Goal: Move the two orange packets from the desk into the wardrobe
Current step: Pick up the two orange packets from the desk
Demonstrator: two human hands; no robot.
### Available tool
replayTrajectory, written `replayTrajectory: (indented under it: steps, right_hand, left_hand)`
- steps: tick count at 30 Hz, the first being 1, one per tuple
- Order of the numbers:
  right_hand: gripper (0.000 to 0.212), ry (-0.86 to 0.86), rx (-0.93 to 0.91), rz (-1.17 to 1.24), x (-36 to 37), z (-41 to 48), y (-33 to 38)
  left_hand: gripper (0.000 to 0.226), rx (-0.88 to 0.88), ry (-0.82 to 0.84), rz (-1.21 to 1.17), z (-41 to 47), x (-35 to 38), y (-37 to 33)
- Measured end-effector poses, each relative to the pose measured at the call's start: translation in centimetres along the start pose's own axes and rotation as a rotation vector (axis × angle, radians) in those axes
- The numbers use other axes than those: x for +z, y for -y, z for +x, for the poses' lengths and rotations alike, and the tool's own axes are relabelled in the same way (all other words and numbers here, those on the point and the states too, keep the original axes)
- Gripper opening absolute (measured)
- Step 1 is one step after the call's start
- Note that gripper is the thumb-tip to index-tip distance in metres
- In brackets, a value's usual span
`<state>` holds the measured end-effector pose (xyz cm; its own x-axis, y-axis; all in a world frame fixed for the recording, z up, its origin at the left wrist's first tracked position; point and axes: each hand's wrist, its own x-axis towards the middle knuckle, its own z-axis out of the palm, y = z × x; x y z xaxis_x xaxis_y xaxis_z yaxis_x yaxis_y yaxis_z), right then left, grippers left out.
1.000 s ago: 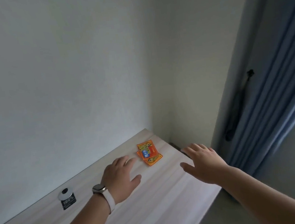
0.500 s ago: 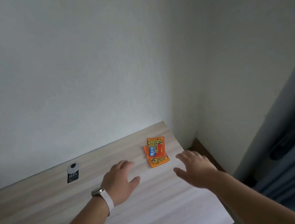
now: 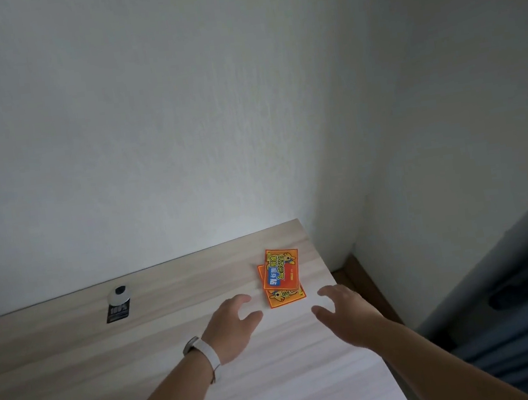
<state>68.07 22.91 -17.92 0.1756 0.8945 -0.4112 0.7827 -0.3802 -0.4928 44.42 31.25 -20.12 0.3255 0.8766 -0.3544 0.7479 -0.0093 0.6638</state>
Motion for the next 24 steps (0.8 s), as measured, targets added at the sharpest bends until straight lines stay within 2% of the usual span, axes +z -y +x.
replayTrajectory:
  steps: [9, 13, 16, 20, 24]
  right_hand:
    - [0.049, 0.089, 0.104, 0.199, 0.3, 5.9, -0.8]
    - [0.051, 0.138, 0.185, 0.34, 0.6, 10.6, -1.1]
    - [0.057, 0.199, 0.225, 0.414, 1.1, 14.0, -1.4]
    - [0.066, 0.209, 0.237, 0.428, 2.2, 17.5, -1.5]
    - [0.07, 0.192, 0.259, 0.413, 3.0, 20.0, -1.4]
  left_hand:
    - [0.047, -0.166, 0.043, -0.254, 4.5, 2.9, -0.2]
    - [0.037, -0.361, -0.054, -0.541, 6.8, 3.9, -0.8]
    - [0.043, -0.467, -0.117, -0.616, 8.5, 5.0, -1.3]
    - [0.045, -0.477, -0.194, -0.605, 10.7, 6.4, -2.1]
    - [0.048, -0.422, -0.186, -0.614, 12.6, 7.2, -1.9]
